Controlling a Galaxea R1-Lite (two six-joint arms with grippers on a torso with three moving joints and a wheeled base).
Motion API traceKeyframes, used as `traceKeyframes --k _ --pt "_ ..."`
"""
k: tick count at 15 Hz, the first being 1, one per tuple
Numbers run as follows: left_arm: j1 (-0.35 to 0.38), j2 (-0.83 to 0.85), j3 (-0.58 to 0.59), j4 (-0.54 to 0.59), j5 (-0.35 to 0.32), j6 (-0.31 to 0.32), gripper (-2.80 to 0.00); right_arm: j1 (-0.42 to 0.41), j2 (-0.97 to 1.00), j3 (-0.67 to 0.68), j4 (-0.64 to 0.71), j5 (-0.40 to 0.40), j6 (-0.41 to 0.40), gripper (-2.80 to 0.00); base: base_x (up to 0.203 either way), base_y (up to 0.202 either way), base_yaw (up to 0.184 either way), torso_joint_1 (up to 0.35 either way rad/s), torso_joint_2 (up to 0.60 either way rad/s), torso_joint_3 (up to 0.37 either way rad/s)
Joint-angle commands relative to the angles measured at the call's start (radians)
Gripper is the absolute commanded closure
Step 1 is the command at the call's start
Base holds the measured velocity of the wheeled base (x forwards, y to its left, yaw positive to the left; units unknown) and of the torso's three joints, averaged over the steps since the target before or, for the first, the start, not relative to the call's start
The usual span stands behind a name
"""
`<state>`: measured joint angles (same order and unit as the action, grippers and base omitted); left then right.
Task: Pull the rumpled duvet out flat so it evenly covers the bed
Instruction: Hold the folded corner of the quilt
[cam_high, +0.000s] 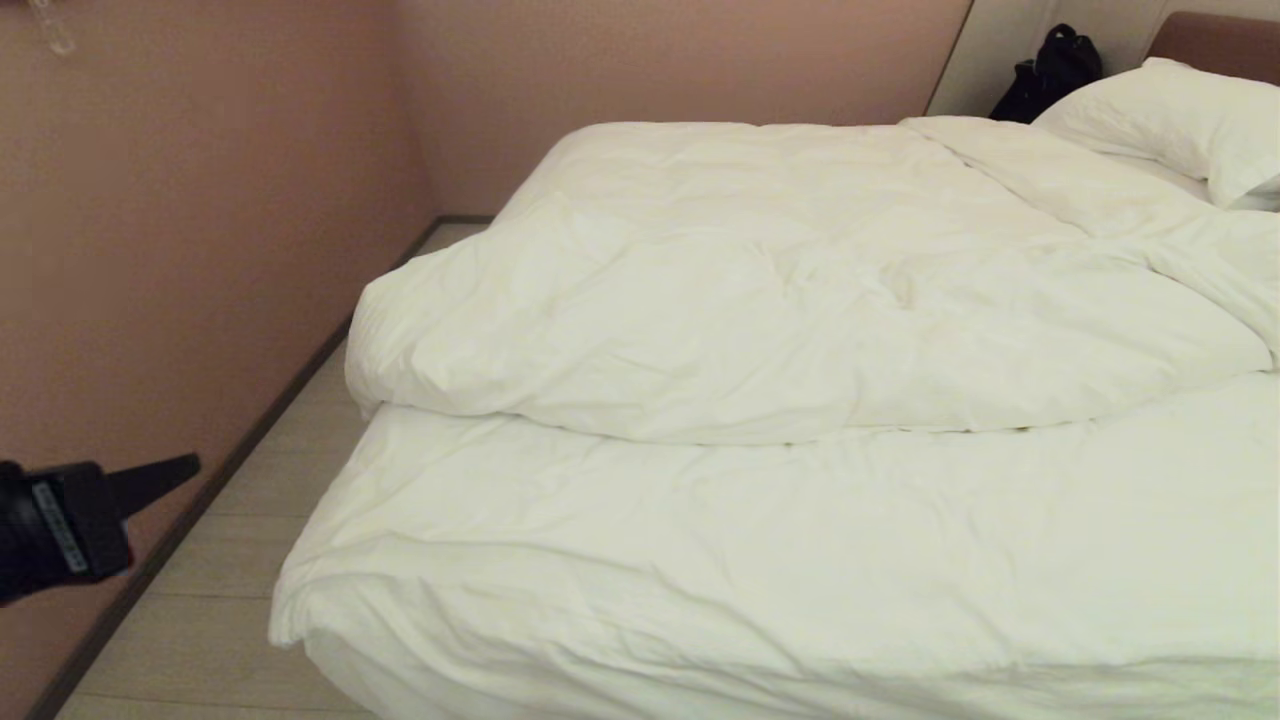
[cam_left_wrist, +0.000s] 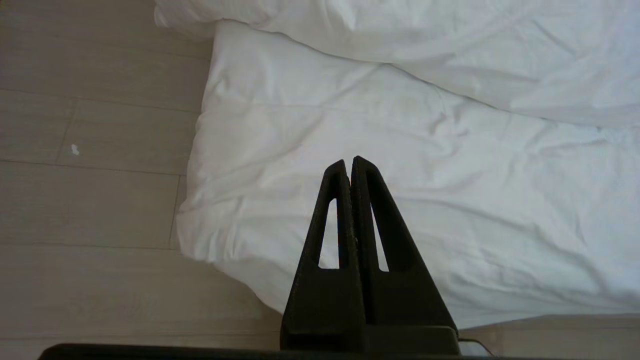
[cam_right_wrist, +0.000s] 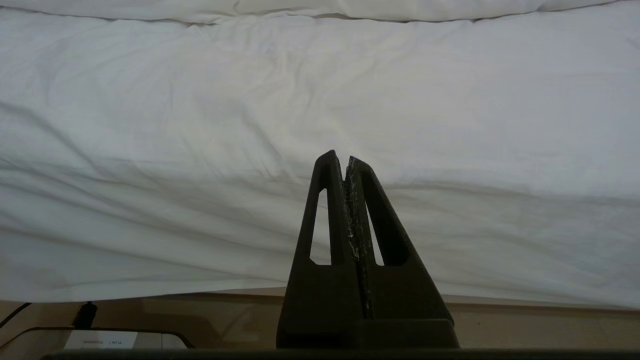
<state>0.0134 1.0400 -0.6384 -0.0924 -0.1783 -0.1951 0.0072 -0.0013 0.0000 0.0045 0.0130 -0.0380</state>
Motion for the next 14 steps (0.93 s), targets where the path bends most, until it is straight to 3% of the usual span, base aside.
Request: traceKeyframes --k 1,4,9,14 --pt "0.000 0.154 -0.014 -0.047 -0.002 -0.003 0.00 0.000 0.001 0.000 0.000 0.001 0.000 0.00 0.000 0.000 0.000 0.000 0.00 0.000" --pt "0.000 0.293 -0.056 -0.120 -0.003 -0.021 0.00 0.000 0.001 0.000 0.000 0.001 0.000 0.00 0.000 0.000 0.000 0.000 0.00 0.000" --pt "-0.009 0.554 -0.173 -0.271 -0.003 -0.120 0.00 0.000 0.001 0.000 0.000 0.001 0.000 0.00 0.000 0.000 0.000 0.000 0.00 0.000" --pt "-0.046 0.715 -0.312 -0.365 0.000 -0.124 0.00 0.000 0.001 0.000 0.000 0.001 0.000 0.00 0.000 0.000 0.000 0.000 0.00 0.000"
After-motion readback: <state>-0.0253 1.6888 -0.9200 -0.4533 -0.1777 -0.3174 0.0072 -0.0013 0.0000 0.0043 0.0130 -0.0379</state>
